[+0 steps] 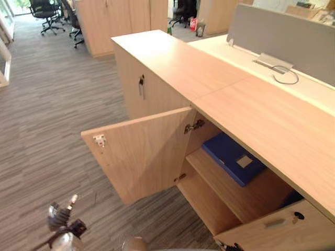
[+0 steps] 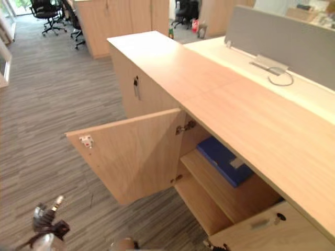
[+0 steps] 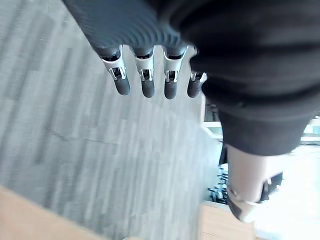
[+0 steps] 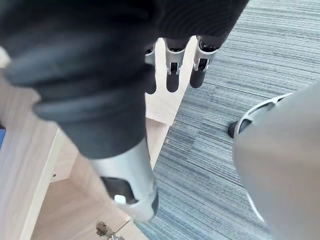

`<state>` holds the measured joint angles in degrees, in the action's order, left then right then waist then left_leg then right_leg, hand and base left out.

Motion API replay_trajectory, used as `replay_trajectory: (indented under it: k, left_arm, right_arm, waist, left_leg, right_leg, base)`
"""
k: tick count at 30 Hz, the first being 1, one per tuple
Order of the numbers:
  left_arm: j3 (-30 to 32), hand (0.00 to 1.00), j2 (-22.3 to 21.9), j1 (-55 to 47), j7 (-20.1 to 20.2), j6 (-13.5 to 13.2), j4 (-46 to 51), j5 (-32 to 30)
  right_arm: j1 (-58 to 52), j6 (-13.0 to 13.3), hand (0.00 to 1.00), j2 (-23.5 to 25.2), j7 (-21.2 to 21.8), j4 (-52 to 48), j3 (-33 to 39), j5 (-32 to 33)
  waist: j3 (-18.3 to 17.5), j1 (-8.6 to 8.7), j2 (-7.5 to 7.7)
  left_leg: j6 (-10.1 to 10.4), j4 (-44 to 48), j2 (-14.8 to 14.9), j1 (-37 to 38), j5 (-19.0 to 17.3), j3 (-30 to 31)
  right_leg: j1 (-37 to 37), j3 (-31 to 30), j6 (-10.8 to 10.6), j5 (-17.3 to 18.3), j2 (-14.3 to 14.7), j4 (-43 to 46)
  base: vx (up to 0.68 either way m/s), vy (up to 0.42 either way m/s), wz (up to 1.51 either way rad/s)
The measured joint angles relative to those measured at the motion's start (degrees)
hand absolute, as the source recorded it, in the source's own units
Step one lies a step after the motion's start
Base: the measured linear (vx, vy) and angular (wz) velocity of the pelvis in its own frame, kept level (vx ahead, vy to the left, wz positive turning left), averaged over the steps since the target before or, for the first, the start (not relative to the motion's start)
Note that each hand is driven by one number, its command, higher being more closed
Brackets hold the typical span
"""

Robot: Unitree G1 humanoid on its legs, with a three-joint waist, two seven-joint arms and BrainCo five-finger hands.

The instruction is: Walk over to the cabinet, pick up the folder, carry it to the office cabinet, place the folder inside the office cabinet, then close the office cabinet door

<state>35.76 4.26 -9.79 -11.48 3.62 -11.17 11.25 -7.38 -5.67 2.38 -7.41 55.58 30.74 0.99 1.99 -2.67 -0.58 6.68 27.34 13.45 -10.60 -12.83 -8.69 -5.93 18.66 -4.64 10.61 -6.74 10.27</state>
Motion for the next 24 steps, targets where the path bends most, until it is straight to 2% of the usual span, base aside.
replay_trajectory:
  k: [1,2,4,9,11,18,20,24]
  left_arm:
    - [0.2,0.0,1.4,0.8,-0.7,0.1,0.8,-1.0]
    - [-0.1,0.0,2.8,2.4,-1.2,0.3,1.9,-3.0]
    - [-1.4,0.0,4.4,5.5,-2.1,0.7,3.8,-6.6]
    - [-6.6,0.0,8.8,9.6,-2.7,1.6,3.8,-13.9]
    - [-9.9,0.0,12.6,12.5,-2.6,1.7,-0.2,-15.4]
    - [-16.5,0.0,18.5,21.7,-0.4,1.7,-13.1,-16.3]
    - [-19.8,0.0,19.4,22.4,0.9,1.5,-13.6,-16.6]
    - [-32.4,0.0,22.4,23.2,5.0,0.8,-13.6,-20.6]
  right_arm:
    - [-0.4,0.0,0.0,0.9,0.3,0.5,0.8,0.0]
    - [-0.4,0.0,0.0,1.5,0.6,0.7,1.5,0.1]
    - [0.2,0.0,0.0,1.3,1.3,1.7,1.8,0.0]
    - [1.0,0.3,0.0,0.9,2.3,3.5,1.8,0.1]
    - [1.1,0.3,0.0,0.8,2.3,3.6,1.8,0.1]
    - [0.9,0.7,0.0,-1.1,2.5,3.7,2.0,0.1]
    - [0.9,0.7,0.0,-1.5,2.8,3.8,3.5,0.1]
    - [0.7,0.7,0.0,-1.9,2.9,5.2,6.4,0.1]
  waist:
    - [-1.1,0.07,1.47]
    - [-1.6,0.39,2.09]
    - [-1.7,0.59,1.88]
    - [-3.2,0.83,1.12]
    - [-3.4,1.11,0.93]
    - [-3.9,2.99,-1.02]
    - [-3.8,2.99,-1.33]
    - [-3.7,3.27,-1.4]
  left_leg:
    - [-0.8,-3.7,-2.5,1.5,1.5,-0.7]
    - [-1.7,-6.0,-4.4,1.9,2.7,-0.9]
    - [-2.9,-7.9,-6.2,2.2,3.6,-0.9]
    - [-3.4,-13.9,-7.1,5.8,6.1,-1.4]
    - [-2.9,-18.2,-7.0,8.8,8.4,-2.9]
    - [-1.8,-29.1,-6.5,13.4,15.4,-6.0]
    - [-2.0,-31.1,-7.0,13.8,16.8,-6.4]
    - [-2.0,-32.6,-8.3,13.7,18.0,-6.5]
  right_leg:
    - [0.4,-0.1,0.3,-1.3,-1.7,-0.7]
    - [0.4,-0.1,0.1,-3.1,-3.2,-1.9]
    - [0.5,-0.2,-0.2,-5.3,-4.6,-2.5]
    - [0.5,-0.9,-0.4,-8.0,-4.9,-2.5]
    - [0.4,-2.0,-0.4,-8.1,-4.6,-2.6]
    - [2.1,-4.8,-0.4,-8.2,-3.2,-4.2]
    - [2.4,-5.1,-0.4,-8.2,-3.2,-5.0]
    - [2.6,-6.2,-0.6,-8.3,-3.6,-6.9]
  base:
    - [0.14,0.25,0.1]
    - [0.14,0.224,0.18]
    - [0.1,0.229,0.24]
    - [0.02,0.06,-0.01]
    - [-0.03,-0.062,-0.29]
    - [-0.1,-0.089,-0.26]
    - [-0.12,-0.021,-0.11]
    - [-0.15,0.007,-0.08]
